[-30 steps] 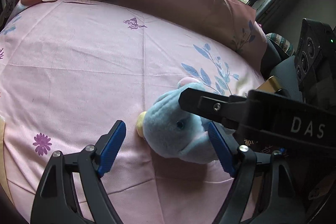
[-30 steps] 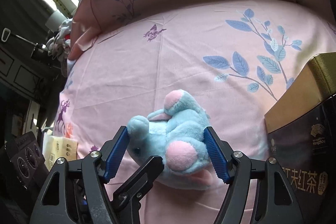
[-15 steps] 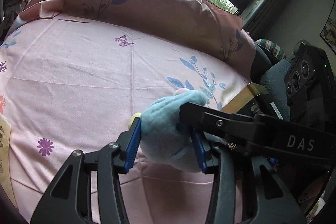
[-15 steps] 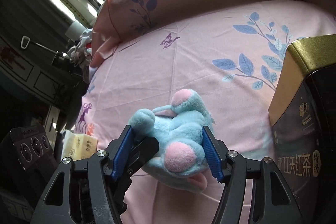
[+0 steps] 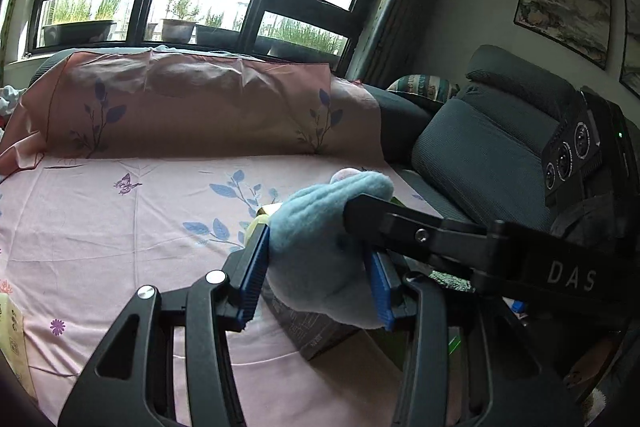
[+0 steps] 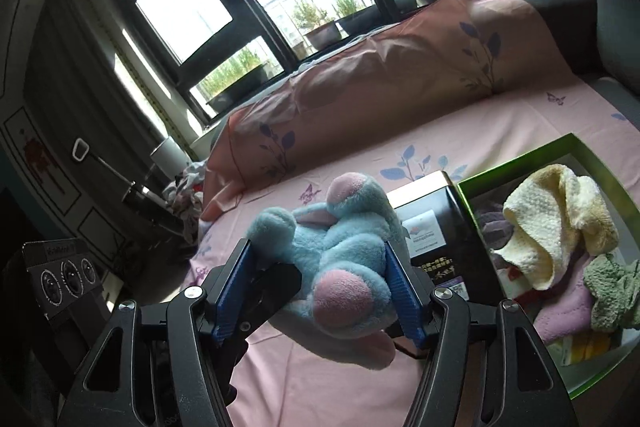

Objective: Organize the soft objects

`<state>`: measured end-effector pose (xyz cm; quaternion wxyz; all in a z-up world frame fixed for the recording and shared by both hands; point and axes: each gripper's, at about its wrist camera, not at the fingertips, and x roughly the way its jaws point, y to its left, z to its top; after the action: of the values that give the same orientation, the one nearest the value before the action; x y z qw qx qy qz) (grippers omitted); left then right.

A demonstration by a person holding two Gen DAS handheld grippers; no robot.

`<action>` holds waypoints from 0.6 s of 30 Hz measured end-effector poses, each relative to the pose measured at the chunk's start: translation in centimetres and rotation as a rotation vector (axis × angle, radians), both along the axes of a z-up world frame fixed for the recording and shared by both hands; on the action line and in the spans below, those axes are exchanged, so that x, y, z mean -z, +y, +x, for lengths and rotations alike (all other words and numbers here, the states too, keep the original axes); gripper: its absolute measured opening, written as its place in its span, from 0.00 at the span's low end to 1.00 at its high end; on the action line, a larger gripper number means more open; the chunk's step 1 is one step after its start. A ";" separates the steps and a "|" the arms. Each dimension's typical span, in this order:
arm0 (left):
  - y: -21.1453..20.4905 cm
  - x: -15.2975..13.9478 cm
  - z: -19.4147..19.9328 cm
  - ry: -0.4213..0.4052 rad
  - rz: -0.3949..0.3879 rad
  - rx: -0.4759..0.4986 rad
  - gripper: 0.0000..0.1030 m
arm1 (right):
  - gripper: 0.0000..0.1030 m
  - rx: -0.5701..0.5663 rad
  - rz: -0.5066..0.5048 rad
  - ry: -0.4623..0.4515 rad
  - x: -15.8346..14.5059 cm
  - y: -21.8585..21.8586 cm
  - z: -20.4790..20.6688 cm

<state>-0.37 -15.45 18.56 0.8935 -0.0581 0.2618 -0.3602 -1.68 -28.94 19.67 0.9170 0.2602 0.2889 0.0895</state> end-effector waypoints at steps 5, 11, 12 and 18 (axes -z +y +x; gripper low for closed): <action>-6.6 0.0 -1.1 -0.021 0.031 0.107 0.43 | 0.64 0.125 0.072 -0.053 0.9 -6.4 -3.6; -12.8 2.5 -1.0 0.028 0.079 0.179 0.44 | 0.64 0.248 0.128 -0.002 3.7 -11.9 -5.1; -13.5 2.8 -1.0 0.030 0.098 0.186 0.44 | 0.64 0.261 0.141 0.007 4.3 -12.6 -5.0; -15.8 4.1 -1.3 0.064 0.188 0.232 0.57 | 0.65 0.370 0.120 0.113 6.2 -14.6 -4.7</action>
<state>-1.71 -31.24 14.47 0.8386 0.0452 0.3276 -0.4328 -6.41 -43.50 13.52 0.8830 0.3675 0.2813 -0.0782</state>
